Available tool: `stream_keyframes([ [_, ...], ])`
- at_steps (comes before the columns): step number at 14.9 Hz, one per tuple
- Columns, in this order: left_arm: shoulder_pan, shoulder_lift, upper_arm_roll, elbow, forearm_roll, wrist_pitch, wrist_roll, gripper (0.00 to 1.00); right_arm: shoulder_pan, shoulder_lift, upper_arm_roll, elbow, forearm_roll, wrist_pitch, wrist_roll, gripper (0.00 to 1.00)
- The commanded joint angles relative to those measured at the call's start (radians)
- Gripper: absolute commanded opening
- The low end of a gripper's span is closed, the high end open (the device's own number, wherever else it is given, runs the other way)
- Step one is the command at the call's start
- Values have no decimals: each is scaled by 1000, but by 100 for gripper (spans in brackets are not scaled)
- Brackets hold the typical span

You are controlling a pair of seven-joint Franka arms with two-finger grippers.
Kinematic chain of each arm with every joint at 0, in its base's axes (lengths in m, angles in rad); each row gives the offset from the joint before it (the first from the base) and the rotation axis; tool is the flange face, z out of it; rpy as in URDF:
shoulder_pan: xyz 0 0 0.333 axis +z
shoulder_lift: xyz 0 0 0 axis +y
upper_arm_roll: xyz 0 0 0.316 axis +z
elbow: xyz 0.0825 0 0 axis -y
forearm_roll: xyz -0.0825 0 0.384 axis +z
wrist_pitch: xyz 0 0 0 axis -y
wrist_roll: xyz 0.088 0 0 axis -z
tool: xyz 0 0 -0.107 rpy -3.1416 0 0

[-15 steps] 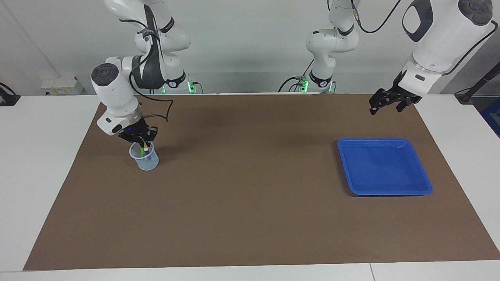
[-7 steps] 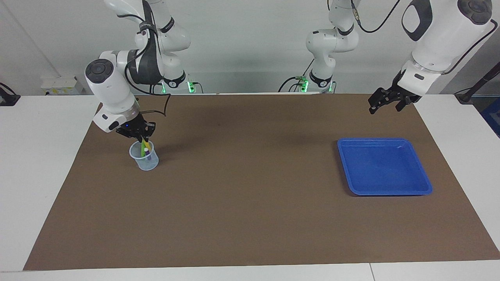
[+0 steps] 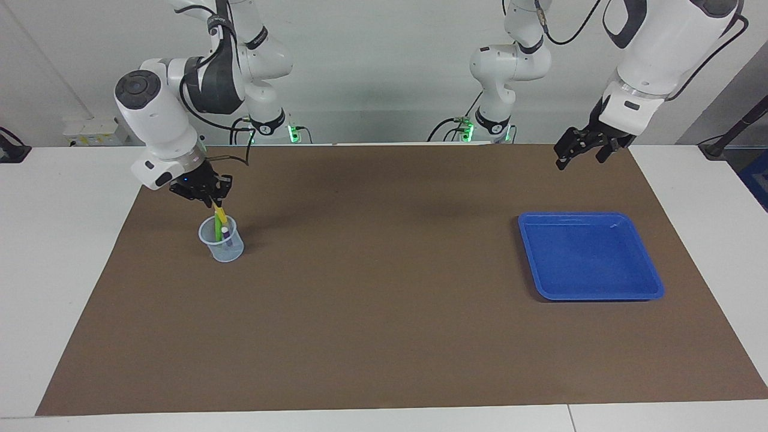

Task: Right arm passes pens to left for tray arrangement
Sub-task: 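Pull the yellow pen out with the right gripper while the left gripper rises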

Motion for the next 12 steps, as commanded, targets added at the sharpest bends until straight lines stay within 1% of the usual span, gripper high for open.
stream_keyframes([
  [1,-9,-31,7,-10,-10,9,-192,100,-7,-20,-2,47,-5,-74,-18,0],
  [5,-13,-54,-4,-13,-10,5,-241,100,-7,-52,-2,77,-5,-126,-47,0],
  [7,-15,-52,-13,-8,-11,47,-307,100,-8,-62,-5,84,2,-154,-58,0],
  [9,-21,-52,-34,-19,-23,112,-443,100,-7,-82,-5,107,10,-198,-62,0],
  [10,-29,-51,-39,-19,-36,135,-544,100,-7,-83,-4,129,10,-224,-65,0],
  [12,-55,-50,-44,-24,-40,153,-716,100,-5,-83,-1,167,11,-270,-73,0],
])
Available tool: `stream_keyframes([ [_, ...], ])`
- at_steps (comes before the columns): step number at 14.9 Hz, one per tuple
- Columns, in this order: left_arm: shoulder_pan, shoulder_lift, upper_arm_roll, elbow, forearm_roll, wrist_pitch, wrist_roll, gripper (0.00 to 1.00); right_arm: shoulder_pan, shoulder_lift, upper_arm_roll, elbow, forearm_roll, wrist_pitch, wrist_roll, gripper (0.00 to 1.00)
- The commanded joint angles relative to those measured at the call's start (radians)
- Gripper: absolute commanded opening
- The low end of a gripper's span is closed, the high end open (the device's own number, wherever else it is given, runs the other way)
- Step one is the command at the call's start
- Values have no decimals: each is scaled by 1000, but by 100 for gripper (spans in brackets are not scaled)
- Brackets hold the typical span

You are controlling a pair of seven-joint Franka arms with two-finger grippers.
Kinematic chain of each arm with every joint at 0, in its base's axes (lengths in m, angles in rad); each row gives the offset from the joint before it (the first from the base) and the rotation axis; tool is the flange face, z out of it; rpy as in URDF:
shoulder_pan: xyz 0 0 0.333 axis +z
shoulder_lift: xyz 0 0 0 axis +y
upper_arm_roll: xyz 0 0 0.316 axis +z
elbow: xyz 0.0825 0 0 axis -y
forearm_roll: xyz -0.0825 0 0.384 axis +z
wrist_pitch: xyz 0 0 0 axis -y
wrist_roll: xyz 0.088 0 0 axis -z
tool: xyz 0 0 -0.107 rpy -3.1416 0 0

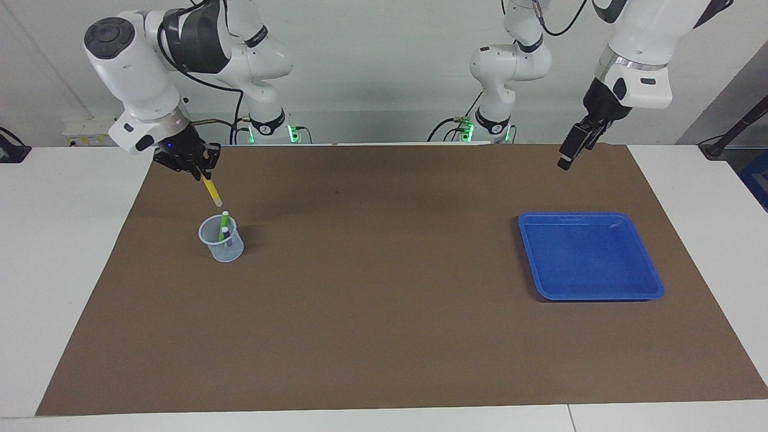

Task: Right arm passes pens to left for tray arrangement
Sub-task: 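Pull the yellow pen out with the right gripper while the left gripper rises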

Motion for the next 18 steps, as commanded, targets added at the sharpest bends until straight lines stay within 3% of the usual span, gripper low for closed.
stream_keyframes([
  [1,-46,-13,2,-25,-20,32,-192,100,-5,-10,4,43,20,-57,-39,0],
  [4,-37,-49,6,-102,-147,31,-278,100,-5,-30,0,48,73,-72,-61,0],
  [10,-37,-152,6,-315,-147,121,-317,100,-5,-52,0,46,309,-88,-67,0],
  [16,-33,-186,10,-377,-160,129,-323,100,7,-52,6,40,503,-85,-65,0],
  [18,-23,-200,16,-395,-213,131,-324,100,11,-59,9,33,553,-82,-65,0],
])
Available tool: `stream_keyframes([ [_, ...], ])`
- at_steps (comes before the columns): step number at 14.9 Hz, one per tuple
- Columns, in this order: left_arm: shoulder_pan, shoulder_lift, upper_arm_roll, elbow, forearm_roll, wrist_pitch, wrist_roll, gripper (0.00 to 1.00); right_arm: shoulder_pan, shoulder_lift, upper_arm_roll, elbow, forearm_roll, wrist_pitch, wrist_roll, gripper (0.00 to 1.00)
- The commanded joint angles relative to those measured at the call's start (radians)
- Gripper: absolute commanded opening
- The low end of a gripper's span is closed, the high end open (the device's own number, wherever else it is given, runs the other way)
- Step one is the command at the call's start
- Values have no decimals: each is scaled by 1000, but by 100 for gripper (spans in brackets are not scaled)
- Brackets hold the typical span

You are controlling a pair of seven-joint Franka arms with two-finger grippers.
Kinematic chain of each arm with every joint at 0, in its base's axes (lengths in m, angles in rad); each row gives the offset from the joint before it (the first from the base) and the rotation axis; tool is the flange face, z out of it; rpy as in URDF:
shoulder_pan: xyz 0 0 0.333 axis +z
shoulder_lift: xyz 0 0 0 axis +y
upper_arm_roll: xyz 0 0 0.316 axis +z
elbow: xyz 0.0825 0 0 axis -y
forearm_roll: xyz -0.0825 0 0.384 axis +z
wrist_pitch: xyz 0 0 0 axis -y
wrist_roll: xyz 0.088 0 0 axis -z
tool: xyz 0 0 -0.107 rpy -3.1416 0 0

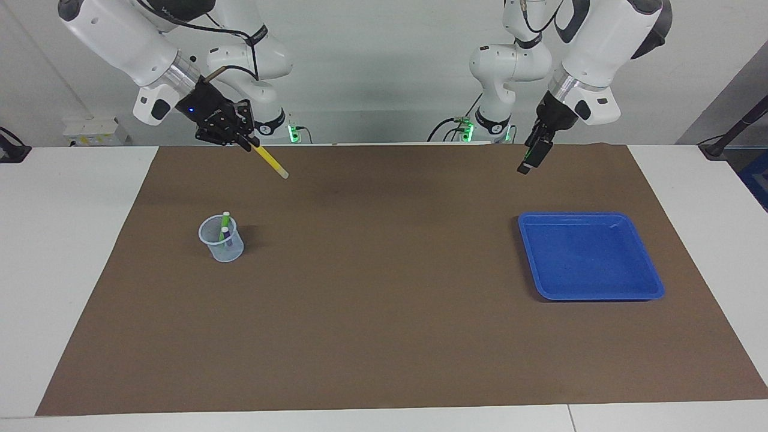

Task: Right arm passes pens to left for tray arrangement
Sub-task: 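Pull the yellow pen out with the right gripper while the left gripper rises, then bring the pen to center while the left gripper grasps its free end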

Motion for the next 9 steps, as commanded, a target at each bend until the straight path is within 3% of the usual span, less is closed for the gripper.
stream_keyframes([
  [1,33,-46,6,-69,-76,28,-12,100,3,-22,4,-22,71,-6,-23,0],
  [5,9,-66,0,-133,-96,118,-209,100,19,-31,4,-48,175,3,-40,0],
  [9,-40,-59,-5,-132,-150,159,-376,100,69,-37,4,-72,255,38,-65,0],
])
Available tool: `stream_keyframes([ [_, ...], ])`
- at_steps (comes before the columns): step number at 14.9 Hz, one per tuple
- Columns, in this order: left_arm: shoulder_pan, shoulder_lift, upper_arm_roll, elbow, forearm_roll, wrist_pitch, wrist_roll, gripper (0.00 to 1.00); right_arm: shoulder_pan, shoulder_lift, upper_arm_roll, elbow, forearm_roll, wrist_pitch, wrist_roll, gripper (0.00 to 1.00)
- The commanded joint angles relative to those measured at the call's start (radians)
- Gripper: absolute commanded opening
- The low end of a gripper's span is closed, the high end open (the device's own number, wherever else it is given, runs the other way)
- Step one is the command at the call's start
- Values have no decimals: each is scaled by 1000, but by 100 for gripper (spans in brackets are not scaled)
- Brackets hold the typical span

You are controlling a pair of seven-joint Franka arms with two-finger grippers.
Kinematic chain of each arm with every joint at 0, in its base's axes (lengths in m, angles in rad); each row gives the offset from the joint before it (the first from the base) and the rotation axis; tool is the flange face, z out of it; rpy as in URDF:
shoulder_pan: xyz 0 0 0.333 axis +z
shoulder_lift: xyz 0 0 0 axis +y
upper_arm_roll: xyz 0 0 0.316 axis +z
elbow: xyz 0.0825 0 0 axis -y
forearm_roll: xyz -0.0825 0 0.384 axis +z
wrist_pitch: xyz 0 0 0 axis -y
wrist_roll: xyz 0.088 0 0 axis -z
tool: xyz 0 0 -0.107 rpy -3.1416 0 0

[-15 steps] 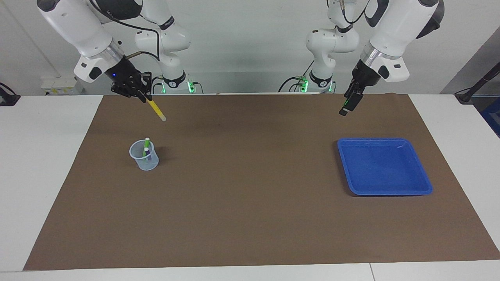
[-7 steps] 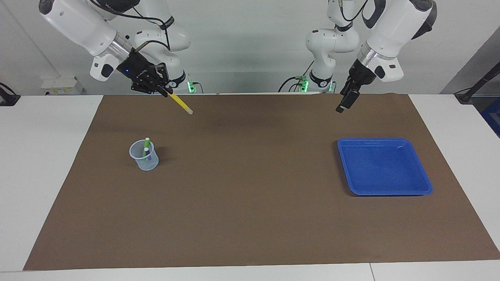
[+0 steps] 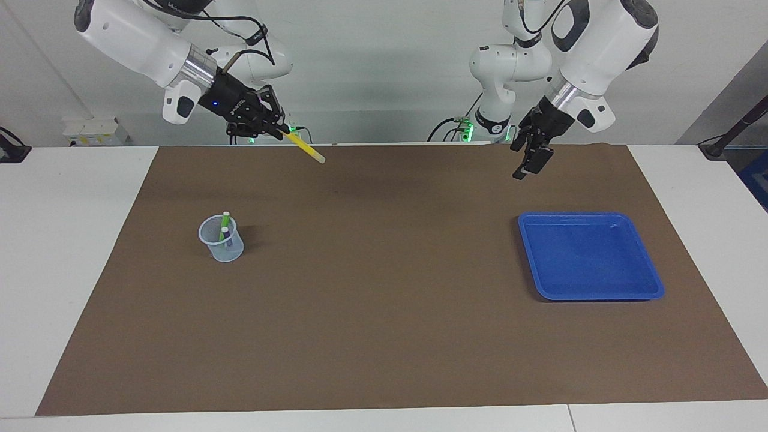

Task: Right arm passes pens to left for tray arrangement
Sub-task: 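Bring the pen to center while the left gripper grasps its free end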

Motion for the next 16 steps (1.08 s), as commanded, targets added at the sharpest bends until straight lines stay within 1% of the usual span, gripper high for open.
stream_keyframes([
  [1,-58,-26,3,-34,-41,83,-197,100,36,-35,-2,-64,79,49,-28,0],
  [4,-165,-19,3,-36,-43,164,-365,100,94,-33,-1,-87,125,105,-44,0],
  [6,-236,-5,3,-27,-43,212,-452,100,129,-33,-2,-93,142,113,-45,0],
  [9,-314,4,3,-2,-43,201,-546,100,152,-35,-2,-96,167,119,-47,0],
  [11,-339,4,3,2,-44,200,-693,100,153,-39,-2,-106,196,127,-47,0],
  [14,-405,6,3,9,-47,212,-742,100,157,-39,7,-106,216,133,-47,0],
  [16,-431,13,-14,30,-46,214,-801,100,157,-39,19,-106,221,141,-50,0],
])
